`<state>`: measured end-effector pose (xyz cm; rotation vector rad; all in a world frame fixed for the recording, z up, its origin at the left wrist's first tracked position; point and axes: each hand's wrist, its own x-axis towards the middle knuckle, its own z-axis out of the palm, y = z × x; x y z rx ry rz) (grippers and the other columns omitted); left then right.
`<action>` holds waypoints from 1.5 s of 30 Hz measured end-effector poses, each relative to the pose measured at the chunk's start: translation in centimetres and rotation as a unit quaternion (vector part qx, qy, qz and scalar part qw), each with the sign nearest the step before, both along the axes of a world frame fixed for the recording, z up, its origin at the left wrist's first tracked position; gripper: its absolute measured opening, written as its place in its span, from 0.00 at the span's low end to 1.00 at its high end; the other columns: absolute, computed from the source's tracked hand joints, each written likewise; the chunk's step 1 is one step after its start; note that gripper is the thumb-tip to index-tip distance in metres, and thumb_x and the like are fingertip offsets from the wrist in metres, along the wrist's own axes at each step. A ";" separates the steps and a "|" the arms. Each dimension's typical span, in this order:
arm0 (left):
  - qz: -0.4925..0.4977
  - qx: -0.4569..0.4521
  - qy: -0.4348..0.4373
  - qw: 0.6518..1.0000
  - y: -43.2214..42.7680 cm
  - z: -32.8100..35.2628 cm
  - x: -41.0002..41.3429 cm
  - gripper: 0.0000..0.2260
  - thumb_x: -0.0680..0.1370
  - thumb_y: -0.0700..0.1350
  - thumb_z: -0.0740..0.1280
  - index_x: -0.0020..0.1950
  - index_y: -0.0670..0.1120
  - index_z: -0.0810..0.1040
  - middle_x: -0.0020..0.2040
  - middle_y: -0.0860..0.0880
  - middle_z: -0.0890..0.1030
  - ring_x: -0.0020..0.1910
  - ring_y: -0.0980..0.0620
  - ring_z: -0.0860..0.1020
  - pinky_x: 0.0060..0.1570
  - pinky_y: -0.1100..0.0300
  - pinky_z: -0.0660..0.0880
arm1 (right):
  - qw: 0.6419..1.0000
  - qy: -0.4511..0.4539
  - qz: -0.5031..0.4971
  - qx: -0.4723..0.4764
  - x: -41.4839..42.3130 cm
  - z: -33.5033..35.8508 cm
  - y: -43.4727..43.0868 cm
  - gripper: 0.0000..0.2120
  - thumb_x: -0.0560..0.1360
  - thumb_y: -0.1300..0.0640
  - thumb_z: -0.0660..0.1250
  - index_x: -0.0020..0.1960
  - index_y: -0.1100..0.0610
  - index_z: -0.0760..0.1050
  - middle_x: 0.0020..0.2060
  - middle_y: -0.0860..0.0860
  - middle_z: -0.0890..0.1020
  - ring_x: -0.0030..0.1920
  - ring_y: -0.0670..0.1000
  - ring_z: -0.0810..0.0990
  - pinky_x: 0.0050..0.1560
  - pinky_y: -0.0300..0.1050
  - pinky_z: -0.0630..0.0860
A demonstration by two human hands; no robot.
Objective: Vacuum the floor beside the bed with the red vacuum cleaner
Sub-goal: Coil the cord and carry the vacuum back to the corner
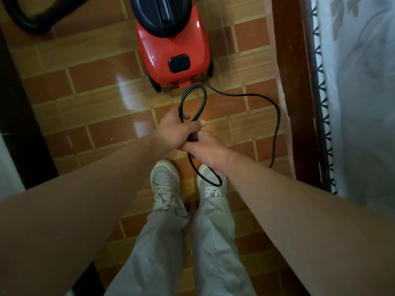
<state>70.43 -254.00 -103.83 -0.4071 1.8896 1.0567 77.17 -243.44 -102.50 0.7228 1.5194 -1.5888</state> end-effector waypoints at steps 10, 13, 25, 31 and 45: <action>0.053 0.051 0.039 0.997 -2.3 1.1 -3.0 0.11 0.81 0.46 0.69 0.58 0.48 0.69 0.35 0.49 0.72 0.32 0.53 0.73 0.31 0.57 0.75 | 0.985 -0.104 0.130 0.044 3.6 0.3 4.1 0.53 0.64 0.36 0.78 0.80 0.48 0.54 0.77 0.48 0.64 0.75 0.52 0.64 0.71 0.50 0.65; -0.003 0.095 -0.047 0.994 -3.6 1.4 -4.4 0.10 0.80 0.44 0.70 0.58 0.49 0.71 0.31 0.53 0.66 0.28 0.56 0.67 0.29 0.58 0.68 | 0.953 -0.088 0.264 0.117 5.1 -0.8 4.6 0.58 0.65 0.41 0.80 0.82 0.47 0.46 0.80 0.49 0.56 0.78 0.53 0.59 0.75 0.52 0.61; -0.041 0.271 -0.346 0.897 -6.4 4.7 -6.2 0.17 0.80 0.47 0.64 0.69 0.48 0.73 0.30 0.55 0.53 0.25 0.59 0.52 0.23 0.67 0.53 | 0.904 -0.013 0.345 0.251 5.8 -5.1 -0.6 0.42 0.78 0.47 0.68 0.81 0.49 0.44 0.81 0.54 0.51 0.79 0.60 0.54 0.75 0.58 0.60; -0.044 0.305 -0.420 0.853 -8.2 4.3 -7.4 0.24 0.74 0.49 0.76 0.68 0.48 0.77 0.28 0.56 0.57 0.23 0.60 0.55 0.19 0.69 0.62 | 0.889 -0.043 0.415 0.188 5.6 -5.0 -1.3 0.20 0.84 0.45 0.53 0.66 0.53 0.76 0.68 0.56 0.75 0.68 0.58 0.72 0.69 0.52 0.68; -0.256 0.003 -0.115 0.960 -5.3 2.1 -3.9 0.16 0.79 0.50 0.73 0.64 0.53 0.74 0.49 0.51 0.85 0.47 0.55 0.82 0.44 0.59 0.79 | 0.933 0.153 0.281 0.163 3.9 -2.8 0.2 0.10 0.83 0.54 0.61 0.57 0.54 0.80 0.46 0.52 0.71 0.50 0.53 0.72 0.52 0.47 0.70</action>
